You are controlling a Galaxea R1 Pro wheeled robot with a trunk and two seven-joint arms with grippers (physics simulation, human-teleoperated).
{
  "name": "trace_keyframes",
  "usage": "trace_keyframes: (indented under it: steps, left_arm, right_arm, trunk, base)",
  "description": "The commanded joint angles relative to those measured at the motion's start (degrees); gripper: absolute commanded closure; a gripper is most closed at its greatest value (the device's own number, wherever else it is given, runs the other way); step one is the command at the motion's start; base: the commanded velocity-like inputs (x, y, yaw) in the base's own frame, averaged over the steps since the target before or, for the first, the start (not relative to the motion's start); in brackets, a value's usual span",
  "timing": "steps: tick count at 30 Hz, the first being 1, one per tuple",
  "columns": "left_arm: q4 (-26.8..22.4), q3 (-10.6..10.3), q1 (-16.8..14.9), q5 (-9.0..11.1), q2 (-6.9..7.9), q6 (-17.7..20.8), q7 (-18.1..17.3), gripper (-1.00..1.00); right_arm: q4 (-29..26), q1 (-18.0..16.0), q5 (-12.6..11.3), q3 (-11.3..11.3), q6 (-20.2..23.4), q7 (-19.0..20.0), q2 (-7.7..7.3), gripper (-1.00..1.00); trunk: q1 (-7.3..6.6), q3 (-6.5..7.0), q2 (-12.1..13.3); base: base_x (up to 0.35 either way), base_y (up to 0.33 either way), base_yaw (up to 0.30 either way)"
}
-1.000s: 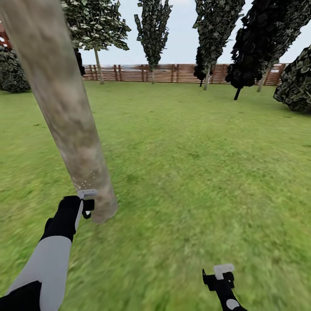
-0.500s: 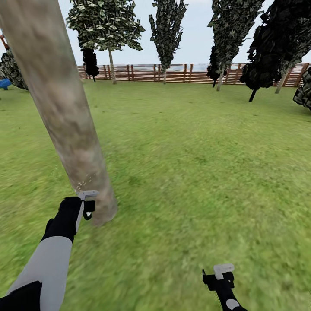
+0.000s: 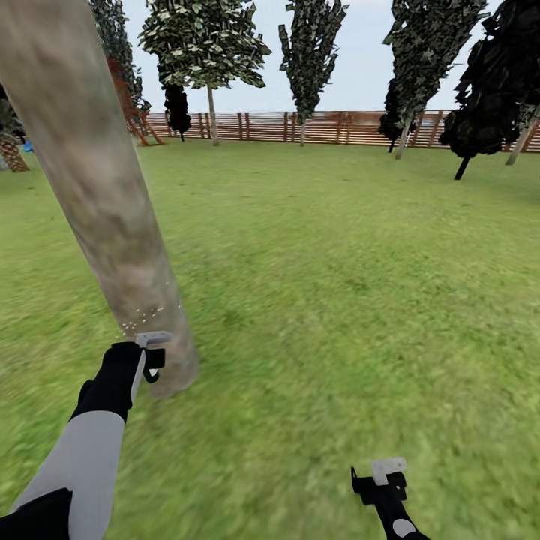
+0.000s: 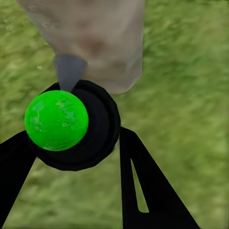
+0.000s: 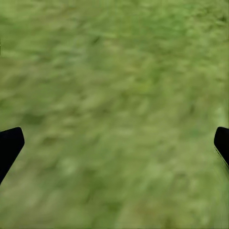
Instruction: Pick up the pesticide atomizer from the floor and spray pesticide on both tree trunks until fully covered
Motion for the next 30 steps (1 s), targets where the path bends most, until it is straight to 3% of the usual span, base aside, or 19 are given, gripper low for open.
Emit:
trace_keyframes:
  steps: [1, 7, 14, 20, 30]
  left_arm:
    - [0.0, 0.1, -0.1, -0.5, -0.07, 0.2, -0.4, 1.00]
    - [0.8, 0.3, 0.1, -0.5, 0.10, 0.1, -0.3, 1.00]
    - [1.4, 0.7, 3.6, -0.5, 2.79, -0.3, -0.4, 1.00]
    - [1.5, 0.3, 4.6, -0.2, 2.25, -0.4, -0.1, 1.00]
    - [1.4, 0.3, 4.6, -0.1, 1.88, -0.5, -0.5, 1.00]
  right_arm:
    - [0.0, 0.0, -0.6, 0.5, -0.1, -0.1, -0.02, -1.00]
    - [0.0, 0.0, -0.6, 0.5, -0.2, -0.1, -0.03, -1.00]
    - [0.0, 0.0, -0.5, 0.5, -0.2, -0.1, -0.03, -1.00]
    - [0.0, 0.0, -0.5, 0.5, -0.1, -0.1, -0.03, -1.00]
    - [0.1, 0.0, -0.6, 0.4, -0.2, -0.2, -0.10, -1.00]
  trunk:
    - [0.01, -0.05, 0.0]
    - [0.01, -0.05, 0.0]
    - [0.01, -0.05, 0.0]
    - [0.01, -0.05, 0.0]
    - [0.01, -0.05, 0.0]
  base:
    - [0.162, -0.240, 0.276]
    - [0.153, -0.243, 0.277]
    - [0.138, -0.251, 0.277]
    - [0.033, -0.270, 0.250]
    - [0.097, -0.268, 0.015]
